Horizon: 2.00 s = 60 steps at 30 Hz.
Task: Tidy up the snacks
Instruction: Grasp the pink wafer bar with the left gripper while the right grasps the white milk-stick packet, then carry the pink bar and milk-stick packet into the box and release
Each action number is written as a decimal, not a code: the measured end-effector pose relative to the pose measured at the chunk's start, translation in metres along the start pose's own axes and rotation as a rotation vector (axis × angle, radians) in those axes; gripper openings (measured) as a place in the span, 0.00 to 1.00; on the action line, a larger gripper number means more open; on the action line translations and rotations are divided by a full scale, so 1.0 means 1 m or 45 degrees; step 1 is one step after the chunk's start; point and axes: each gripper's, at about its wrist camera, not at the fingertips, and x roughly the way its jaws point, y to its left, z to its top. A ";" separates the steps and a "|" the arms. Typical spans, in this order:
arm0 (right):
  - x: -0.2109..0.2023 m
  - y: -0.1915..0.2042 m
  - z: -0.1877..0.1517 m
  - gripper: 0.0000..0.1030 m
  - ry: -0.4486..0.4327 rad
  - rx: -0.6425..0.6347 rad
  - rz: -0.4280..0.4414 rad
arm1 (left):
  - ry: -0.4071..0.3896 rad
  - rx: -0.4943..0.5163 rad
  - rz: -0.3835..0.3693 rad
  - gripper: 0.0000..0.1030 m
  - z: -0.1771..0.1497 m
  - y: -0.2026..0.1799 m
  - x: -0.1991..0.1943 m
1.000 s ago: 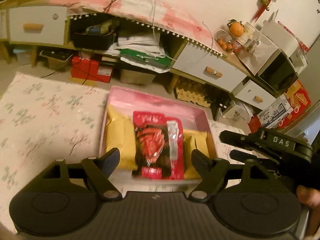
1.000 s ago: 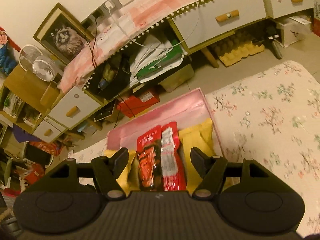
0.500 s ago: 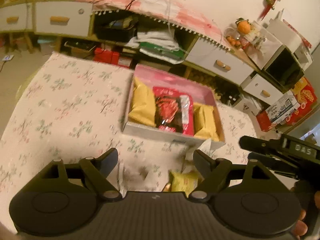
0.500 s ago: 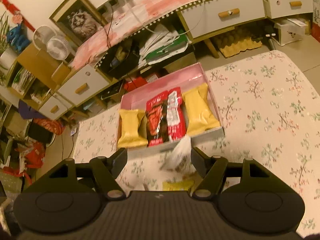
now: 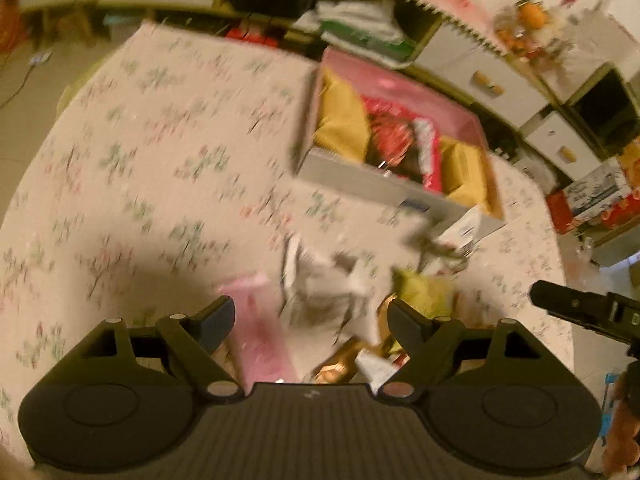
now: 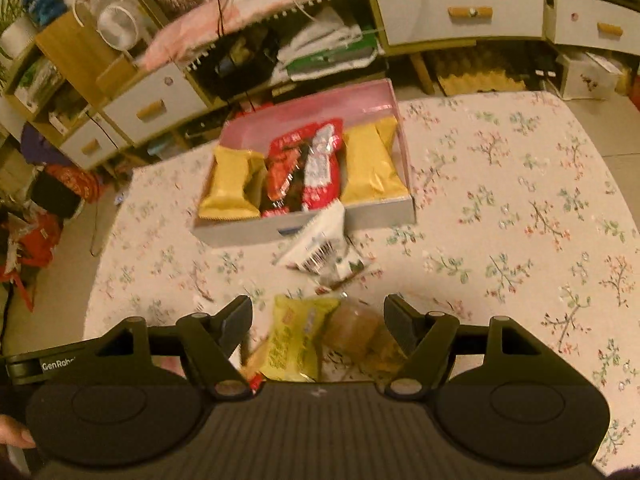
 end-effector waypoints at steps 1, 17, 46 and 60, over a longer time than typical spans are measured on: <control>0.001 0.000 -0.002 0.68 0.010 -0.006 -0.010 | 0.012 -0.011 0.009 0.84 -0.002 0.002 0.002; 0.036 0.017 -0.048 0.52 0.351 -0.038 0.064 | 0.119 -0.034 0.190 0.61 -0.029 0.014 0.039; 0.052 0.031 -0.063 0.16 0.337 -0.131 -0.004 | 0.043 -0.011 0.117 0.36 -0.021 0.009 0.021; 0.027 0.019 -0.034 0.15 0.188 -0.156 -0.006 | -0.159 0.247 0.229 0.36 -0.014 -0.026 0.002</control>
